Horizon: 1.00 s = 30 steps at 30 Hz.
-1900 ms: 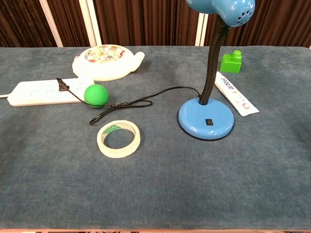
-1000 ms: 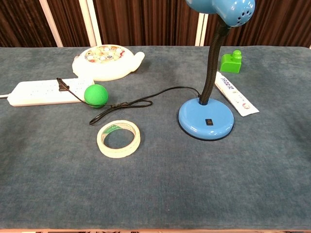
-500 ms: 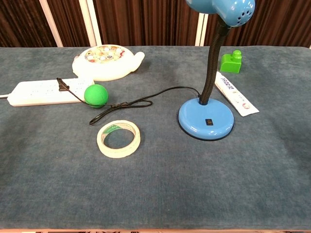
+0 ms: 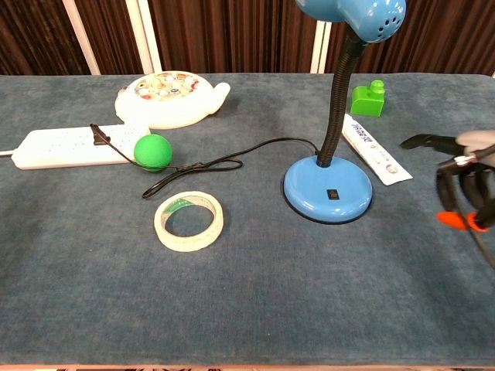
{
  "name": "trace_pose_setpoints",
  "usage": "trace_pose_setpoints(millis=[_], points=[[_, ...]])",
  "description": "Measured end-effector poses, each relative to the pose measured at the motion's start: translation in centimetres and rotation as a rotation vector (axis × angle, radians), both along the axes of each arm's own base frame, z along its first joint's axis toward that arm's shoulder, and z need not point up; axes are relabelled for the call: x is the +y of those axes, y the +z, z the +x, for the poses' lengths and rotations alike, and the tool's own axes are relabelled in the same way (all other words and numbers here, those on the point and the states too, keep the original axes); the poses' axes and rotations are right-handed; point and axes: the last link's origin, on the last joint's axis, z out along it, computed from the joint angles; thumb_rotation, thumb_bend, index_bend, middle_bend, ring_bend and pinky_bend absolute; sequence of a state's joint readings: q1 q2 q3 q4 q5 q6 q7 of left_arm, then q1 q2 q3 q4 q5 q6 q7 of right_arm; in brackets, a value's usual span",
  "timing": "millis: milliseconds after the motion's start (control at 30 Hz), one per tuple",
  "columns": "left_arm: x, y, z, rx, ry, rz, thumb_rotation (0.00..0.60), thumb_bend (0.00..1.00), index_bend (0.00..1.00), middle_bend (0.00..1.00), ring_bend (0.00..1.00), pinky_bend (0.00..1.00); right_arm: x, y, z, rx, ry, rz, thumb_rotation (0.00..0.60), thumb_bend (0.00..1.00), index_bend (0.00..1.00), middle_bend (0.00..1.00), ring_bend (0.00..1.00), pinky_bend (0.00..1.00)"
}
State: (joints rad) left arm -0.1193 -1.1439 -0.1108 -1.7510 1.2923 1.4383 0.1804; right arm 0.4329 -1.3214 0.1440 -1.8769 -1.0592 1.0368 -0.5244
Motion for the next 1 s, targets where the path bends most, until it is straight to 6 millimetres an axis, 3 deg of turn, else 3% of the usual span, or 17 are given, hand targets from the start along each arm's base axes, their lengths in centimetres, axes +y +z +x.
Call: trace_pose_setpoints(millis=[400,1000], points=[[0.1,0.1,-0.1,0.002,0.002,0.003,0.6,0.45,0.15,0.03,0.0,0.0,-1.6,-4.5,3.6,0.034,-0.007,0.102,0.6,0.4,0.0,0.58,0.62,0.72],[0.2,0.1,-0.2,0.0,0.007,0.01,0.6,0.45,0.15,0.03,0.0,0.0,-1.1,-6.0,3.7,0.029,-0.003,0.15,0.6,0.4,0.07,0.58,0.62,0.84]])
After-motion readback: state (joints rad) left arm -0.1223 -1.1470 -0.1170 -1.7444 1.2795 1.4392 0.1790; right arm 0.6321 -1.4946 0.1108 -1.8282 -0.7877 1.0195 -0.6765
